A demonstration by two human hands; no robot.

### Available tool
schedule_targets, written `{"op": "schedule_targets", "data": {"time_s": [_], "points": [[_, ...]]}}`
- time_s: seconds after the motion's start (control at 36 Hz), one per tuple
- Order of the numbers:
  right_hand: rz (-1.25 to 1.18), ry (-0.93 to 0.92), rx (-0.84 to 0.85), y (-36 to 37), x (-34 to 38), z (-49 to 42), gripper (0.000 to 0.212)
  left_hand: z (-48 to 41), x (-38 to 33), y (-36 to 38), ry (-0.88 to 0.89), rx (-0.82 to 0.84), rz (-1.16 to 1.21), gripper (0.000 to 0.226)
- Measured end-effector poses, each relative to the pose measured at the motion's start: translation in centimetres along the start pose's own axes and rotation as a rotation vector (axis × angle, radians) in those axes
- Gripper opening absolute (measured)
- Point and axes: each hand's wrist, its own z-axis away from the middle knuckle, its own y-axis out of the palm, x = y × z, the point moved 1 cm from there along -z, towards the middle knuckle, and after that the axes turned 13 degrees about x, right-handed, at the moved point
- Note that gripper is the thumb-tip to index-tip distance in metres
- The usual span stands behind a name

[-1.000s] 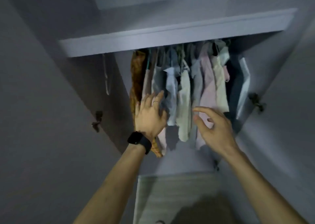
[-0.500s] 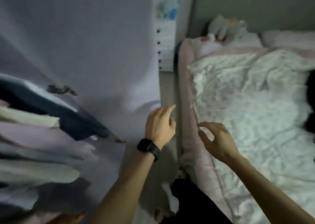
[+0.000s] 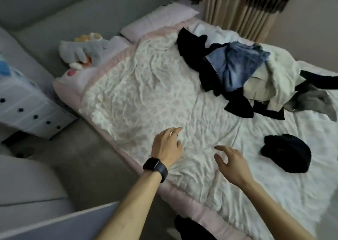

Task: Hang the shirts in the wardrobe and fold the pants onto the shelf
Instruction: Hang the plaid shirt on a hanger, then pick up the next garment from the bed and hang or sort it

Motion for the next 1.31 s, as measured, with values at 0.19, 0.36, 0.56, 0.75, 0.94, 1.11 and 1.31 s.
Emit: {"op": "schedule_targets", "data": {"time_s": [0.19, 0.36, 0.56, 0.75, 0.94, 1.11, 1.31], "points": [[-0.103, 0.294, -0.021, -2.6, -8.3, -4.8, 0.042, -9.1, -4.1, 4.0, 0.149, 0.209, -0.113, 0.05], [-0.112, 0.545, 0.002, -4.2, -17.6, -8.7, 0.058, -17.0, -5.8, 11.2, 0.24, 0.414, -0.247, 0.054], [-0.059, 0.833, 0.029, -5.3, -27.5, -12.4, 0.082, -24.8, -4.4, 21.2, 0.253, 0.676, -0.395, 0.058], [0.039, 0.924, 0.082, -3.9, -32.3, -16.1, 0.038, -27.2, -0.5, 27.5, 0.253, 0.823, -0.532, 0.068], [-0.154, 0.701, -0.127, -1.3, -25.4, -14.9, 0.016, -25.5, 0.8, 25.8, 0.163, 0.949, -0.364, 0.065], [-0.867, 0.404, -0.165, -4.6, -14.3, -10.8, 0.005, -23.4, -3.2, 18.5, 0.152, 0.725, 0.173, 0.093], [-1.192, 0.074, -0.032, -11.6, -3.8, -8.6, 0.022, -17.9, -3.3, 4.1, 0.206, 0.383, 0.11, 0.011]]}}
